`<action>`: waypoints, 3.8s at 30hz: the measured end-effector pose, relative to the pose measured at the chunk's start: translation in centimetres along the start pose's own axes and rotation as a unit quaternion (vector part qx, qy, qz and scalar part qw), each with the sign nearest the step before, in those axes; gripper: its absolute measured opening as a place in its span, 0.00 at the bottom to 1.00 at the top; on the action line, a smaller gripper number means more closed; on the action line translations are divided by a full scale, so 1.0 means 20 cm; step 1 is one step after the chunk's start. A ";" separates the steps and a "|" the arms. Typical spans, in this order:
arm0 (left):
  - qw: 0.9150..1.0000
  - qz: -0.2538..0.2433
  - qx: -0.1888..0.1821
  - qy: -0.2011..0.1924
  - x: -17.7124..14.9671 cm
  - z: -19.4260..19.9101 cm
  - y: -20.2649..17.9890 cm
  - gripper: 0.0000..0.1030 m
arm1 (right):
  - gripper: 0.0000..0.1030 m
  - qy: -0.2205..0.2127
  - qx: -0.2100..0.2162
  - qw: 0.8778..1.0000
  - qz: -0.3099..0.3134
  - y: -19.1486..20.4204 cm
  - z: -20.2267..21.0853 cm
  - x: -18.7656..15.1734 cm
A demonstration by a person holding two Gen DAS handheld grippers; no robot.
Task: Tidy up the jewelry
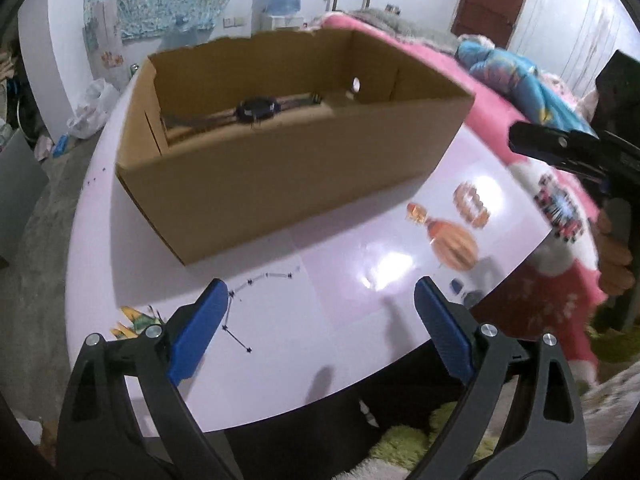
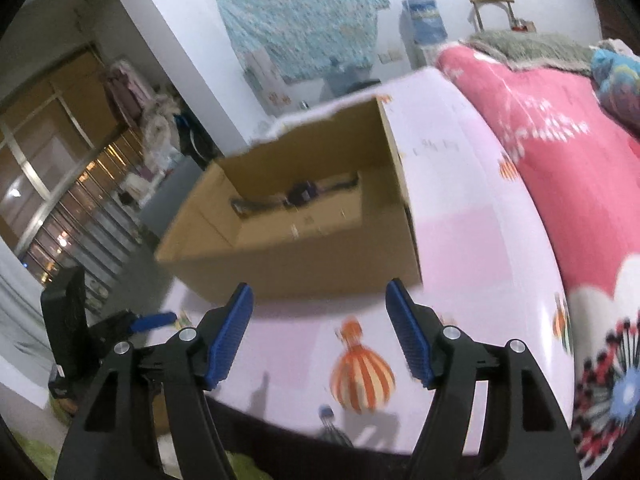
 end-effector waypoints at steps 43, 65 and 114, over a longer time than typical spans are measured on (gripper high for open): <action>0.997 0.021 0.063 0.027 -0.03 -0.28 0.17 0.92 | 0.24 0.111 0.056 0.992 0.005 0.27 -0.67 -0.03; 0.997 0.021 0.065 0.044 -0.02 -0.27 0.14 0.92 | 0.62 0.060 0.052 0.994 -0.069 -0.01 -0.47 -0.12; 0.987 -0.158 -0.007 -0.019 0.18 -0.39 -0.39 0.18 | 0.53 -0.021 0.064 0.992 -0.103 -0.25 -0.17 -0.26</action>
Point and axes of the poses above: each gripper's, at about its wrist camera, not at the fingertips, and z roughly against the way its jaws point, y to its left, x to its top, the point moved 1 cm from there along -z, roughly the way its jaws point, and after that the axes turned 13 degrees about y, right-handed, at the moved point
